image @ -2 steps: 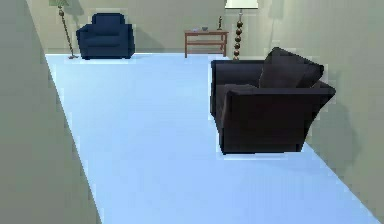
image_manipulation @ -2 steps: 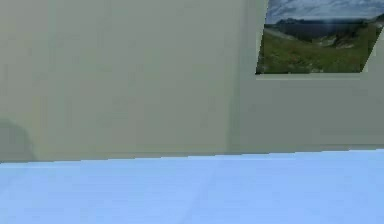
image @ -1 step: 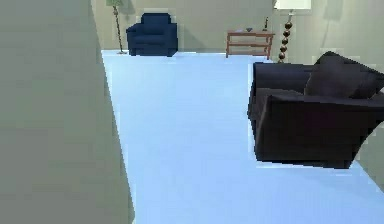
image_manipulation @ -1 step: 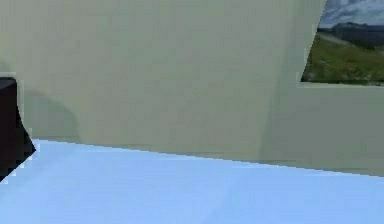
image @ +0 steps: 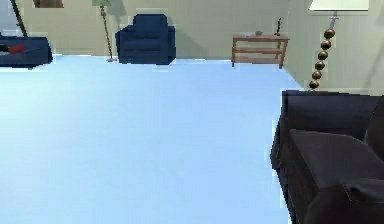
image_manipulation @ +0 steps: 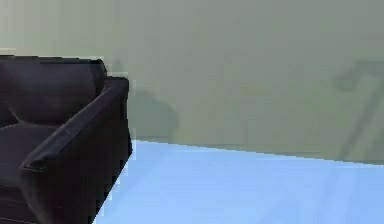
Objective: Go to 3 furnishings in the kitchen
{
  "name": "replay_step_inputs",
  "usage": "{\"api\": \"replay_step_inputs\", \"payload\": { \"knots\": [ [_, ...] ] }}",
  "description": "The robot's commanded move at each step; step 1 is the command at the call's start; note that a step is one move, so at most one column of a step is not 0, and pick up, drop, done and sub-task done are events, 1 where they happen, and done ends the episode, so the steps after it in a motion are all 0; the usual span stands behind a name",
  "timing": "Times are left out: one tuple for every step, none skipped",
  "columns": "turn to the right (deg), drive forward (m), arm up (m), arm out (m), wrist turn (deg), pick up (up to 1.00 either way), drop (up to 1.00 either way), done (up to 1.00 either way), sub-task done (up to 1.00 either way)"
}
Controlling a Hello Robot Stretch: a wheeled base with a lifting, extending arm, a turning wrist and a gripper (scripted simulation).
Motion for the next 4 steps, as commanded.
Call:
{"api": "replay_step_inputs", "payload": {
  "knots": [
    [-9.0, 0.00, 0.00, 0.00, 0.0, 0.00, 0.00, 0.00, 0.00],
    [0.0, 0.25, 0.00, 0.00, 0.0, 0.00, 0.00, 0.00, 0.00],
    [-45.0, 0.00, 0.00, 0.00, 0.0, 0.00, 0.00, 0.00, 0.00],
    [-24.0, 0.00, 0.00, 0.00, 0.0, 0.00, 0.00, 0.00, 0.00]
  ]
}}
